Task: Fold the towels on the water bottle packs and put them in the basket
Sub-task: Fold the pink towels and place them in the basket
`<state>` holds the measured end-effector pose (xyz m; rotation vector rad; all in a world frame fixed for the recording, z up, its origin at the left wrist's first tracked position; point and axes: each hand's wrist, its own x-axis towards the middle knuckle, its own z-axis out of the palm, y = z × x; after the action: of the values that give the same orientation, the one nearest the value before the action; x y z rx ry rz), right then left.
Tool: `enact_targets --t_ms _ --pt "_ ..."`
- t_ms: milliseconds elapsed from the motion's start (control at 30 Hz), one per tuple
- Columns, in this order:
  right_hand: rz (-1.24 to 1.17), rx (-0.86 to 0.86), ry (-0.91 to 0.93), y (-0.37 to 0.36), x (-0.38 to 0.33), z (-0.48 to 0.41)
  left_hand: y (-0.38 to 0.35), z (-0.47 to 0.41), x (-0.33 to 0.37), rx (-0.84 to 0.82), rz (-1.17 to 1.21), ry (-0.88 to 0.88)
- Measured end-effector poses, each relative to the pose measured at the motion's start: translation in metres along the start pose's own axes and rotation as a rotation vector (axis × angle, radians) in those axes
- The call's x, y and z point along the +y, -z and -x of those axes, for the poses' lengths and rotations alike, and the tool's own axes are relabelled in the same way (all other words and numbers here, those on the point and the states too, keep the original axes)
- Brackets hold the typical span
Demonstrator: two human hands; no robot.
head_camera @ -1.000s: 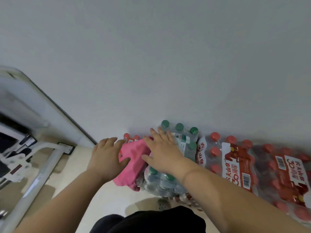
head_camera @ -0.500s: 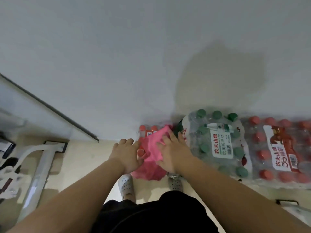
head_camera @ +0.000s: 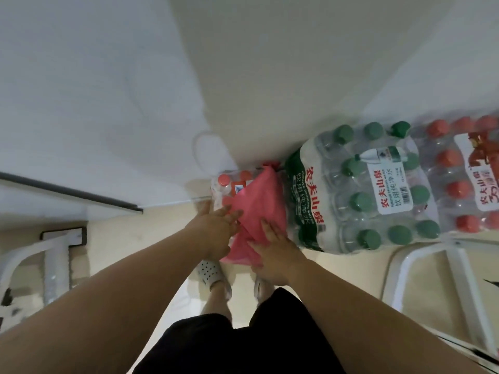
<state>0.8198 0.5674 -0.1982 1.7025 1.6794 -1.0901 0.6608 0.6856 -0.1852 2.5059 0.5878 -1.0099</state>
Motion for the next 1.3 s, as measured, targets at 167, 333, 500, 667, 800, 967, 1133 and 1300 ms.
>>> enact_targets --t_ms 167,333,500,667,800,967,1133,1300 --pt "-0.079 0.089 -0.045 -0.020 -0.001 0.003 -0.014 -0.010 -0.001 -0.023 0.015 0.004" --pt "-0.305 0.233 0.012 -0.002 -0.004 0.021 -0.007 -0.004 0.012 0.252 0.226 -0.038" --pt "-0.512 0.354 0.108 0.019 -0.008 0.058 0.004 0.007 0.026 0.617 0.487 -0.064" --pt "-0.726 0.540 0.114 0.031 -0.009 0.099 0.025 0.025 0.045 0.685 0.538 -0.095" --pt "-0.852 0.762 0.081 0.036 0.000 0.124 0.048 0.051 0.071 0.819 0.661 -0.078" --pt "-0.942 0.901 0.085 0.037 0.015 0.152 0.081 0.099 0.112 0.916 0.972 -0.076" --pt "-0.878 0.922 0.207 0.024 0.046 0.181 0.095 0.125 0.171 1.014 1.107 0.020" --pt "-0.776 0.920 0.252 -0.010 0.092 0.208 0.098 0.136 0.234 1.064 1.098 0.033"
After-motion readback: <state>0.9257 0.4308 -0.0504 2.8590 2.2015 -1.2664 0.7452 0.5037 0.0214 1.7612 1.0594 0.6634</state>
